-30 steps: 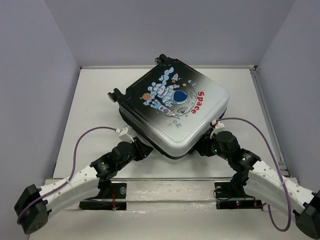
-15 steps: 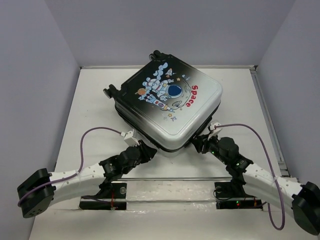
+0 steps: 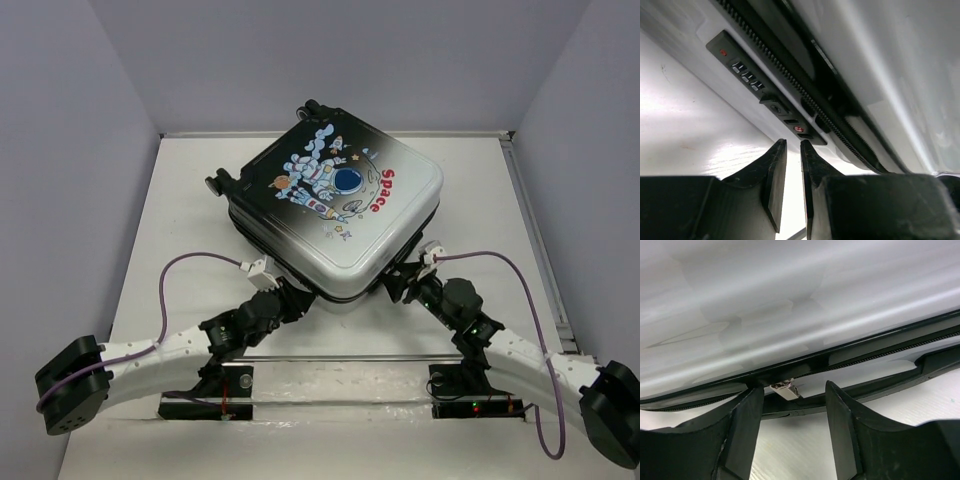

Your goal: Pack the luggage

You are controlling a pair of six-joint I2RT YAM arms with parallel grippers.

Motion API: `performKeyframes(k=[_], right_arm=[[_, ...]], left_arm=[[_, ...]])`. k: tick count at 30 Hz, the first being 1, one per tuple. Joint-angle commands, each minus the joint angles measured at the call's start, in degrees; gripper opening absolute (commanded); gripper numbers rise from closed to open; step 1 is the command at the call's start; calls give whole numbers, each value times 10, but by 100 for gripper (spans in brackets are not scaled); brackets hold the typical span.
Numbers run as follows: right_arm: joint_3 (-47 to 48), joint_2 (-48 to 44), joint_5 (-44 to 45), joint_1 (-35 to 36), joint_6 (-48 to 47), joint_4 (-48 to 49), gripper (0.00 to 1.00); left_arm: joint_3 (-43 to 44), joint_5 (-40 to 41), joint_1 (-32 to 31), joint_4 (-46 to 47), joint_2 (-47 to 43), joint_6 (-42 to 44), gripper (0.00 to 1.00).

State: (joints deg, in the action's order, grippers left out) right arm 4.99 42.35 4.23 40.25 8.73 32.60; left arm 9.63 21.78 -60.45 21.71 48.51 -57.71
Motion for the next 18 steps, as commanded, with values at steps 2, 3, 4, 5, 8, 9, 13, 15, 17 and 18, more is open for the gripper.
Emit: performKeyframes(k=[2, 3, 4, 5, 8, 9, 13, 15, 17, 18], right_arm=[[28, 50, -10, 4, -7, 104, 49], [28, 60, -9, 4, -6, 112, 45], [28, 63, -7, 4, -4, 118, 44], [27, 67, -6, 4, -1, 124, 39], [27, 77, -5, 4, 1, 143, 28], [27, 81, -1, 4, 0, 150, 24], [30, 85, 3, 4, 3, 150, 7], [33, 83, -16, 4, 13, 129, 7], [34, 74, -34, 11, 47, 108, 7], [37, 71, -38, 18, 59, 71, 7]], left_arm=[[29, 38, -4, 42, -5, 11, 28], [30, 39, -5, 41, -7, 10, 28], [31, 40, -5, 42, -8, 11, 28], [35, 41, -5, 43, -9, 12, 28], [43, 46, -4, 44, -11, 19, 28], [44, 50, -4, 43, -10, 23, 28], [53, 62, -4, 47, -3, 30, 28], [57, 66, -3, 56, 4, 33, 28], [70, 73, -4, 64, 12, 44, 28], [75, 77, -3, 65, 23, 48, 28]])
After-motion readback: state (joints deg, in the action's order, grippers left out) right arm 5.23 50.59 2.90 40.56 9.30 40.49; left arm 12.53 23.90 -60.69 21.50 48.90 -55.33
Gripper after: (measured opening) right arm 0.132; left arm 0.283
